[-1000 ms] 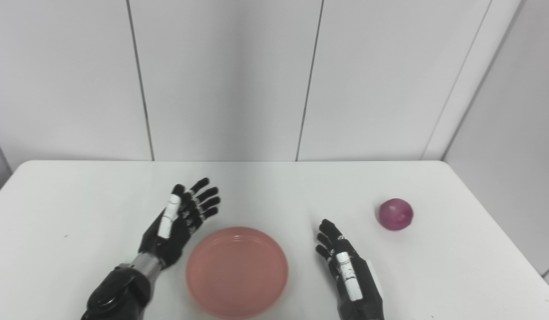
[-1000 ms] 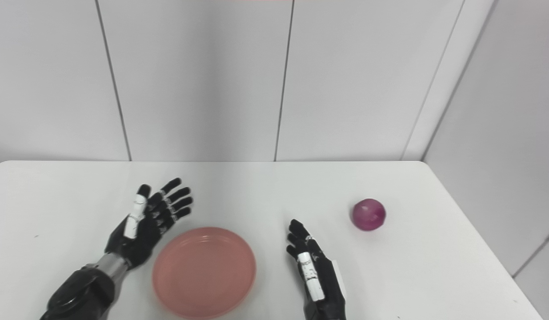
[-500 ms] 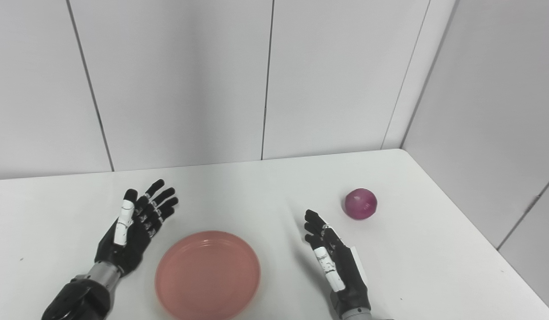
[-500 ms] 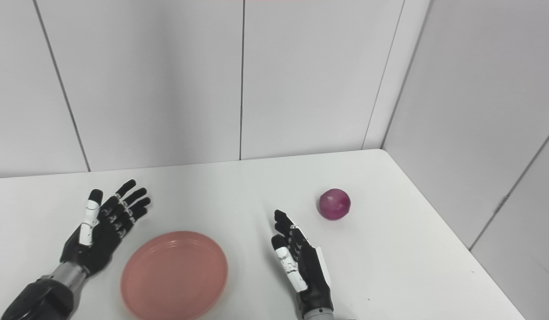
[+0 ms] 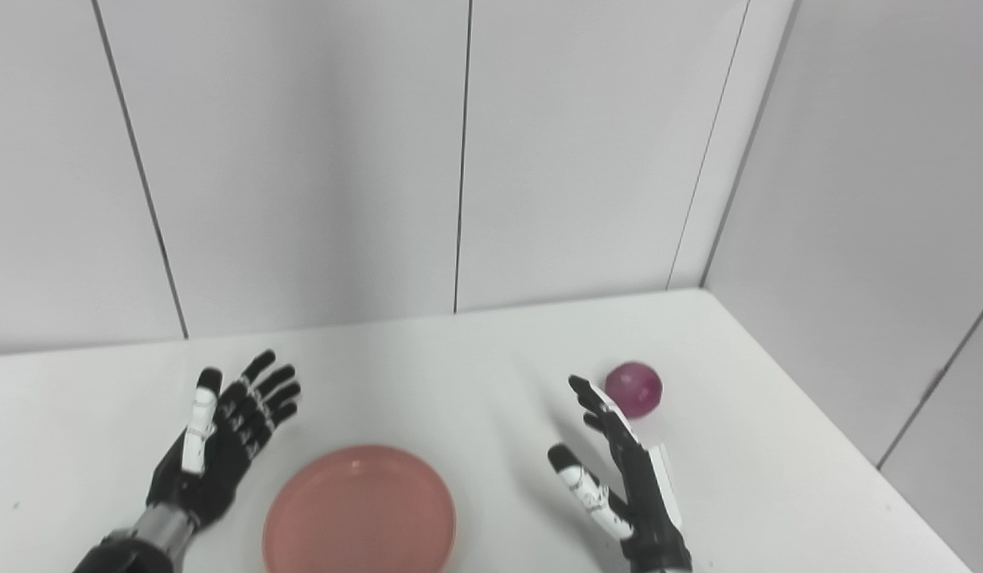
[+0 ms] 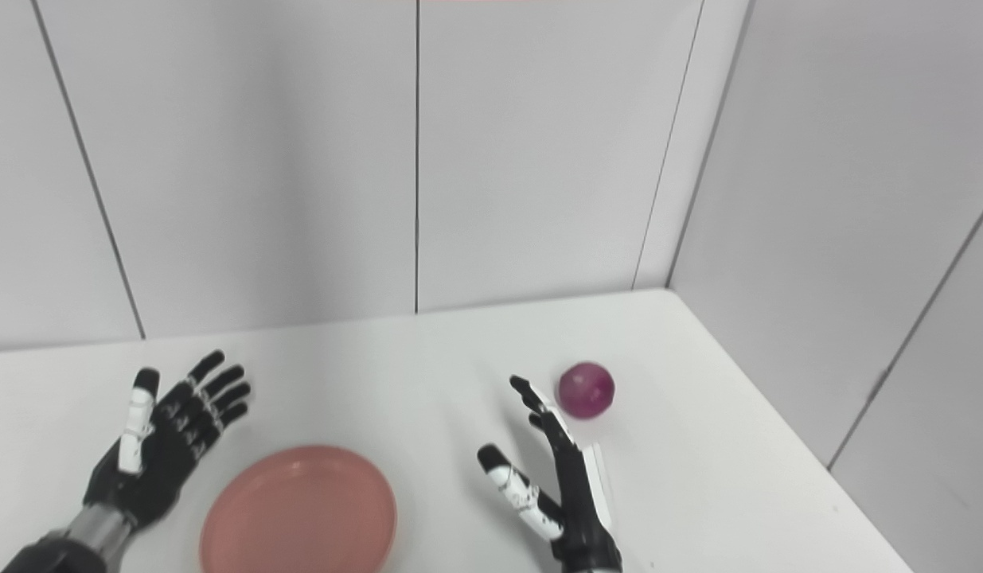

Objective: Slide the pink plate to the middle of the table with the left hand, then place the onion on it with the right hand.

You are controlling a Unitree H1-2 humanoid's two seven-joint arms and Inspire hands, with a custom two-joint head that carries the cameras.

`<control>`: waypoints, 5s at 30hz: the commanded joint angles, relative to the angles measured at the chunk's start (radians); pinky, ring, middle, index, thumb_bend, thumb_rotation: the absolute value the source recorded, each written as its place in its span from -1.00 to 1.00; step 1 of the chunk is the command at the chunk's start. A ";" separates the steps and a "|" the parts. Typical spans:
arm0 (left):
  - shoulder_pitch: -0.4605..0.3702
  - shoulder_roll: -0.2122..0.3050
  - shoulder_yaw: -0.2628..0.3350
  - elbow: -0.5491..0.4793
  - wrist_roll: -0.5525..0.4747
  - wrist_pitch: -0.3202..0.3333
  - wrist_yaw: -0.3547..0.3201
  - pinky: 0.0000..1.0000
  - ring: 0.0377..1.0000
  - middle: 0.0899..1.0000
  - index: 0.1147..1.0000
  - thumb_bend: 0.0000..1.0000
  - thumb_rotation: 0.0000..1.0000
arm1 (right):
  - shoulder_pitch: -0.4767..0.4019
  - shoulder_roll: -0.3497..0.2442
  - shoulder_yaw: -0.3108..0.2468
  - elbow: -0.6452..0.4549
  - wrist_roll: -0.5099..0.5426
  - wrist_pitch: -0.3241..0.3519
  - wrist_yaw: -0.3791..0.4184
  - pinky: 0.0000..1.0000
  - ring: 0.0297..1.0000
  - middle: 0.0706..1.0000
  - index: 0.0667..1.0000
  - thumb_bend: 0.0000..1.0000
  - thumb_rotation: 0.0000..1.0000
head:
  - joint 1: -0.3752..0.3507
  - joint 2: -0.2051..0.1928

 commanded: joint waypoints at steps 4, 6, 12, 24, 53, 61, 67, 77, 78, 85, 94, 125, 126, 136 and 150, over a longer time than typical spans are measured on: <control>0.111 0.025 0.003 0.081 0.031 0.079 0.036 0.93 0.84 0.83 0.86 0.42 0.90 | -0.062 -0.042 -0.029 -0.048 -0.120 -0.034 -0.070 0.60 0.73 0.75 0.74 0.74 0.23 | -0.002 -0.003; 0.112 0.025 0.004 0.081 0.031 0.083 0.035 0.98 0.85 0.85 0.89 0.42 0.93 | -0.075 -0.051 -0.038 -0.062 -0.183 0.003 -0.084 0.53 0.71 0.75 0.74 0.79 0.19 | -0.008 -0.012; 0.110 0.025 0.007 0.091 0.030 0.087 0.035 0.99 0.87 0.86 0.92 0.41 0.95 | -0.114 -0.080 -0.062 -0.083 -0.386 0.111 -0.099 0.43 0.65 0.75 0.76 0.82 0.01 | -0.011 -0.020; 0.123 0.032 -0.001 0.060 0.028 0.096 0.030 0.96 0.84 0.83 0.91 0.42 0.92 | -0.214 -0.188 -0.064 -0.133 -0.614 0.387 0.091 0.33 0.63 0.68 0.67 0.95 -0.09 | -0.018 -0.003; 0.136 0.043 -0.009 0.011 0.023 0.135 0.037 0.90 0.83 0.82 0.88 0.36 0.92 | -0.411 -0.383 0.074 0.080 -0.774 0.622 0.560 0.10 0.50 0.63 0.59 1.00 -0.27 | -0.010 0.026; 0.134 0.042 -0.010 0.026 0.028 0.123 0.038 0.87 0.82 0.80 0.87 0.36 0.91 | -0.431 -0.395 0.079 0.140 -0.754 0.624 0.557 0.06 0.47 0.64 0.59 1.00 -0.28 | -0.004 0.026; 0.134 0.043 -0.009 0.033 0.026 0.121 0.035 0.86 0.83 0.82 0.86 0.36 0.90 | -0.437 -0.411 0.089 0.168 -0.755 0.623 0.562 0.05 0.48 0.66 0.57 1.00 -0.25 | -0.002 0.026; 0.131 0.044 -0.009 0.039 0.029 0.115 0.036 0.86 0.82 0.80 0.86 0.38 0.90 | -0.439 -0.414 0.085 0.154 -0.763 0.624 0.619 0.09 0.53 0.70 0.56 0.99 -0.25 | -0.002 0.031; 0.132 0.044 -0.009 0.037 0.029 0.116 0.037 0.86 0.82 0.80 0.85 0.38 0.89 | -0.438 -0.413 0.084 0.151 -0.767 0.624 0.629 0.09 0.53 0.70 0.56 0.99 -0.25 | -0.002 0.031; 0.130 0.044 -0.006 0.039 0.026 0.124 0.040 0.84 0.82 0.81 0.85 0.37 0.89 | -0.446 -0.402 0.062 0.140 -0.809 0.625 0.734 0.15 0.58 0.70 0.56 0.97 -0.23 | -0.002 0.032; 0.126 0.049 -0.009 0.044 0.029 0.117 0.032 0.85 0.82 0.80 0.86 0.37 0.91 | -0.458 -0.413 0.066 0.139 -0.846 0.625 0.847 0.19 0.54 0.65 0.55 0.99 -0.18 | -0.003 0.035; 0.120 0.049 -0.008 0.053 0.033 0.120 0.039 0.80 0.79 0.78 0.81 0.37 0.88 | -0.468 -0.373 -0.001 0.140 -0.881 0.625 0.931 -0.48 -0.28 -0.01 0.36 0.80 -0.31 | -0.002 0.041; 0.121 0.049 -0.008 0.050 0.033 0.122 0.040 0.80 0.79 0.77 0.80 0.37 0.88 | -0.467 -0.372 -0.002 0.141 -0.877 0.625 0.923 -0.48 -0.30 -0.04 0.36 0.80 -0.33 | -0.002 0.041; 0.118 0.051 -0.008 0.054 0.031 0.121 0.033 0.80 0.78 0.76 0.79 0.36 0.88 | -0.457 -0.357 -0.010 0.107 -0.832 0.624 0.867 -0.51 -0.34 -0.12 0.29 0.74 -0.43 | -0.002 0.041; 0.135 0.045 -0.015 0.010 0.031 0.125 0.032 0.81 0.77 0.76 0.76 0.45 0.81 | -0.473 -0.345 0.032 -0.135 -0.804 0.623 0.941 -0.58 -0.47 -0.29 0.20 0.73 -0.53 | 0.069 0.088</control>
